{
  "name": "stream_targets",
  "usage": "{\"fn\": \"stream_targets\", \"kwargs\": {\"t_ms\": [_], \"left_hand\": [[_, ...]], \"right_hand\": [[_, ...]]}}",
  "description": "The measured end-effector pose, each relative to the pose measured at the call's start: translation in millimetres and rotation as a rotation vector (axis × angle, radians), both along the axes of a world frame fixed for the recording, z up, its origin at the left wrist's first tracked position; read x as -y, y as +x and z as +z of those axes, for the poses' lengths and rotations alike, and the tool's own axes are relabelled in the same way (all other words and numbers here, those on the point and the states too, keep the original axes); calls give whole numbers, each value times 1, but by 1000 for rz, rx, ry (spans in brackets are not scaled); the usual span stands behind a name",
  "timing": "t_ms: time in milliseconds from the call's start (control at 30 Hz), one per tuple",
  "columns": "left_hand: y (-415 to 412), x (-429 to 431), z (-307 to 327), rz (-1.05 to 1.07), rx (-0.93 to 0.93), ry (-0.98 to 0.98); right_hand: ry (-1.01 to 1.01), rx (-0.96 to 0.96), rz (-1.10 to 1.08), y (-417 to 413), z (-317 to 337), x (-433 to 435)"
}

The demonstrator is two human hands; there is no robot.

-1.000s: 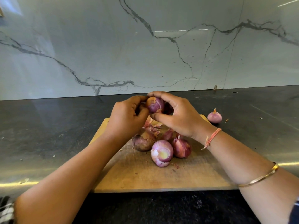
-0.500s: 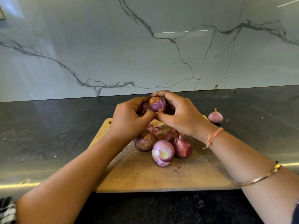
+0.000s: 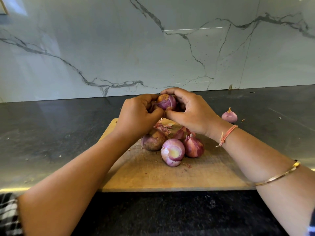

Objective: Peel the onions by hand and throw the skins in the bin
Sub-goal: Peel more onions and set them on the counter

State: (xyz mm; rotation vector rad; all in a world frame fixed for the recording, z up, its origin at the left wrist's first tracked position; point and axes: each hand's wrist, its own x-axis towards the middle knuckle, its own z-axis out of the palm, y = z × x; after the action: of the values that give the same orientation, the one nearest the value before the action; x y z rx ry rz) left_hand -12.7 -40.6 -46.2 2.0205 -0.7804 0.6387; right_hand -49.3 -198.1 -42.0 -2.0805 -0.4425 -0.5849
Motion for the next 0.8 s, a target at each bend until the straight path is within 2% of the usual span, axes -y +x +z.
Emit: {"fn": "stream_targets", "kwargs": {"t_ms": [267,567,800], "left_hand": [[-3,-3,7,19,27,-54],[-1,-4,4,3,-109,-153],[-13,-3,8,-160,-152,-143]], "right_hand": [[141,-66,112,0,3,0],[415,-156,205,1,6,5],[338,-146,204,1,4,5]]}}
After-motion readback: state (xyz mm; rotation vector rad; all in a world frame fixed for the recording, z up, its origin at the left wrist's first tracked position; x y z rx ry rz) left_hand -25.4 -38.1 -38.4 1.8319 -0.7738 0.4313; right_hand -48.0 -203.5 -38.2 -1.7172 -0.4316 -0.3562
